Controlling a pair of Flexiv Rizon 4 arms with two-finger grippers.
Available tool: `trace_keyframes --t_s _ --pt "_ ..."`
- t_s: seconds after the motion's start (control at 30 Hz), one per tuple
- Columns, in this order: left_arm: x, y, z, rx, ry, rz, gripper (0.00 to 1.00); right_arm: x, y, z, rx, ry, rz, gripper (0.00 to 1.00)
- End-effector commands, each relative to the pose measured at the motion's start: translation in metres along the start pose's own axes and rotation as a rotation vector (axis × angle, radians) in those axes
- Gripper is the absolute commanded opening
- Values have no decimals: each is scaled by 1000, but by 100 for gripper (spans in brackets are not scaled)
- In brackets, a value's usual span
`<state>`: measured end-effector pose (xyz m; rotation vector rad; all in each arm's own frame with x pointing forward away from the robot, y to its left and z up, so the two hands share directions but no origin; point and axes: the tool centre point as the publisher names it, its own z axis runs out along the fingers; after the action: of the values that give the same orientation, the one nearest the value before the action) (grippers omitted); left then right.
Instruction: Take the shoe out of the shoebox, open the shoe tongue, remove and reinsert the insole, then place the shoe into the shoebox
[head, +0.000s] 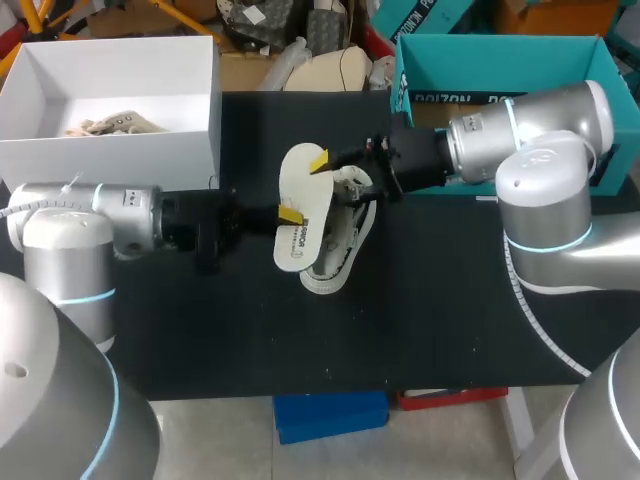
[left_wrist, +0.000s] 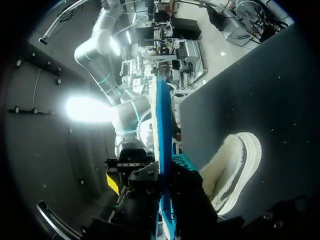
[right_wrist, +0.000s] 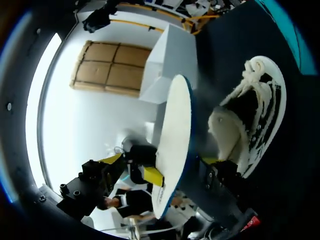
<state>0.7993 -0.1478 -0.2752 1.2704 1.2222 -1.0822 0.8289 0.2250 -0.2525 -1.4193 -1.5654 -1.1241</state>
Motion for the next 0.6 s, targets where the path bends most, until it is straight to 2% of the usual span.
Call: trace_keyframes --t_s 0.03,0.13,0.6 --pt "-1 -14 -14 1 84 -9 0 9 -22 -29 -32 -68 -9 100" --pt "1 -18 -17 22 114 -7 0 12 -27 -42 -45 -101 -39 100" --pt "1 -18 -17 22 114 -7 0 12 -27 -42 -45 -101 -39 100"
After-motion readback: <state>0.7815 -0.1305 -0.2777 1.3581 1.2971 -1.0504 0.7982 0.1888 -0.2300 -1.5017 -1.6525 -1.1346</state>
